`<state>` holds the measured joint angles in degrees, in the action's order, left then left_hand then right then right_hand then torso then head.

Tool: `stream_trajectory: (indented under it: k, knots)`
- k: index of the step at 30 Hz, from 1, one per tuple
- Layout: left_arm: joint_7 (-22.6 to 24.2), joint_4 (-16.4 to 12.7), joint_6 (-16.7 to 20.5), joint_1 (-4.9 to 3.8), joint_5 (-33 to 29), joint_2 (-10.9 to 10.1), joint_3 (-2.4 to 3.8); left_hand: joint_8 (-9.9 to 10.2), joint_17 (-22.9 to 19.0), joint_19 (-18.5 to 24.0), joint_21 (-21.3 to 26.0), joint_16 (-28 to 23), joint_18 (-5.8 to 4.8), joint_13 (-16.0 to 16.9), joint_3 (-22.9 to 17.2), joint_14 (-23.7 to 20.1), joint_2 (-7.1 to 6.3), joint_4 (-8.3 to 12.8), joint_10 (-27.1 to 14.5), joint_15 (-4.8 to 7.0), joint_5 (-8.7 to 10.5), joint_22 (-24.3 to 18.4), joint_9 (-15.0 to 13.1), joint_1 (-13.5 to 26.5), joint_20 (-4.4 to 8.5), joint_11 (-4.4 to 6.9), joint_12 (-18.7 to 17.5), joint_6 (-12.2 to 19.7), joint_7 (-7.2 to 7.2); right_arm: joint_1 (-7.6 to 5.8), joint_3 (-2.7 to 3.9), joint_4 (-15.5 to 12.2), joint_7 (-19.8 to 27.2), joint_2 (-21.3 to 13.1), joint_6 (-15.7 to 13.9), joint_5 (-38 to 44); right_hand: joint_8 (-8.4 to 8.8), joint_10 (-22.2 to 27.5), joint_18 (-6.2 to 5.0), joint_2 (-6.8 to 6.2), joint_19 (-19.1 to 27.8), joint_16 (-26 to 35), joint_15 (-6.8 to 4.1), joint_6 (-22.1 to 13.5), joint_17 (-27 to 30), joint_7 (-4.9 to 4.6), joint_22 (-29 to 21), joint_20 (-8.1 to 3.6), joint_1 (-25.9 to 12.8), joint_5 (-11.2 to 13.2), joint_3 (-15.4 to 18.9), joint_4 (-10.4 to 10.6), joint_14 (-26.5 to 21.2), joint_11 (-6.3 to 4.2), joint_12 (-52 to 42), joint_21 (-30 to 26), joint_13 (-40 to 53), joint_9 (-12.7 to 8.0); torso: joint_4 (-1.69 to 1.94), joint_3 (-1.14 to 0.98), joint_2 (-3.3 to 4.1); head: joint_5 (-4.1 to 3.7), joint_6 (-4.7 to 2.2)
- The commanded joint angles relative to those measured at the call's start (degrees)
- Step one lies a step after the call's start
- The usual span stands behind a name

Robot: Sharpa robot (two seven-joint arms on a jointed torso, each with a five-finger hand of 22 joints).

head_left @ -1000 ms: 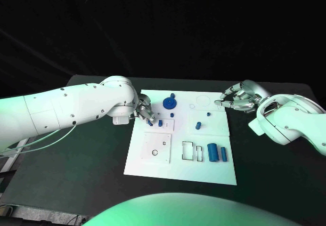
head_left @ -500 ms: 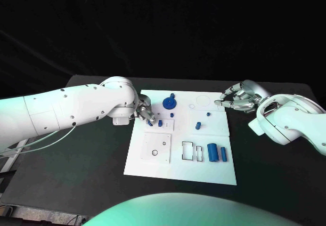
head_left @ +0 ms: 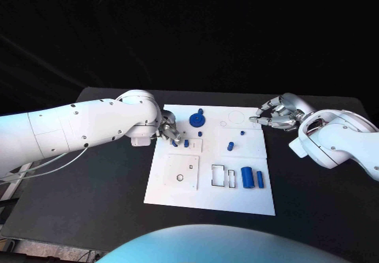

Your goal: Assemble the parts on the task board

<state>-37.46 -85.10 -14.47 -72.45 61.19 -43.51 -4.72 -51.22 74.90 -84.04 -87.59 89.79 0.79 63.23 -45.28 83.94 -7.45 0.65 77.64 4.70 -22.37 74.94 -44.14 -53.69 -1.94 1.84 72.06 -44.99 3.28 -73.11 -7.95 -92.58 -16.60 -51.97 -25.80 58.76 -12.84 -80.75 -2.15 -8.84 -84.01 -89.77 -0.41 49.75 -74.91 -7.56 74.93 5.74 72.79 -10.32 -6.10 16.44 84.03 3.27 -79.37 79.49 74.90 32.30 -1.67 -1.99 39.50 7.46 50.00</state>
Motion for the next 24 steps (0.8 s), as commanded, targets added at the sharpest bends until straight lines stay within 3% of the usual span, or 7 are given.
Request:
stream_trajectory:
  k: [1, 24]
  knots:
    - [-0.8, -0.3, -1.0, 0.51, -0.4, 0.1, -0.36, -0.1, 15.1, -4.8, -0.2, 0.2, -0.24, -0.1, -6.1, 6.1, -0.26, 5.7, 0.3, 0.44, 0.41, 14.3, -0.1, 1.1, 0.50, 0.20, 0.0, -1.4, -1.48, 0.04, 0.00, 0.0, 0.3, 0.0, 0.6, 0.4, -0.24, 0.5, -0.31, 0.15, -1.0, -0.2, -0.32, -0.5, -15.1, -0.13, 9.9, -0.36, 0.6, -0.4, 0.3, 0.1, 6.0, -0.09, 0.3, -0.3, 3.7, 0.1, -0.01, -0.01, -0.01, 0.02, 0.00]
    - [-1.0, 0.1, -1.1, 0.51, -0.6, 0.1, -0.36, 0.3, 15.1, -4.7, 0.1, 0.2, -0.19, -0.3, -3.4, 6.1, -2.15, 3.4, 0.0, 0.97, 3.98, 14.2, 0.8, 4.1, 1.02, 0.84, -0.1, -1.8, -2.37, 0.04, 0.00, 0.0, 0.4, 0.0, 0.5, 0.4, -0.23, 0.6, -0.34, 0.15, -0.9, -0.2, -0.31, -0.5, -15.1, -0.15, 9.9, -0.36, 0.6, -0.3, 0.3, 0.1, 6.0, -0.08, 0.4, -0.5, 3.5, 0.1, 0.00, -0.01, 0.03, -0.07, 0.00]
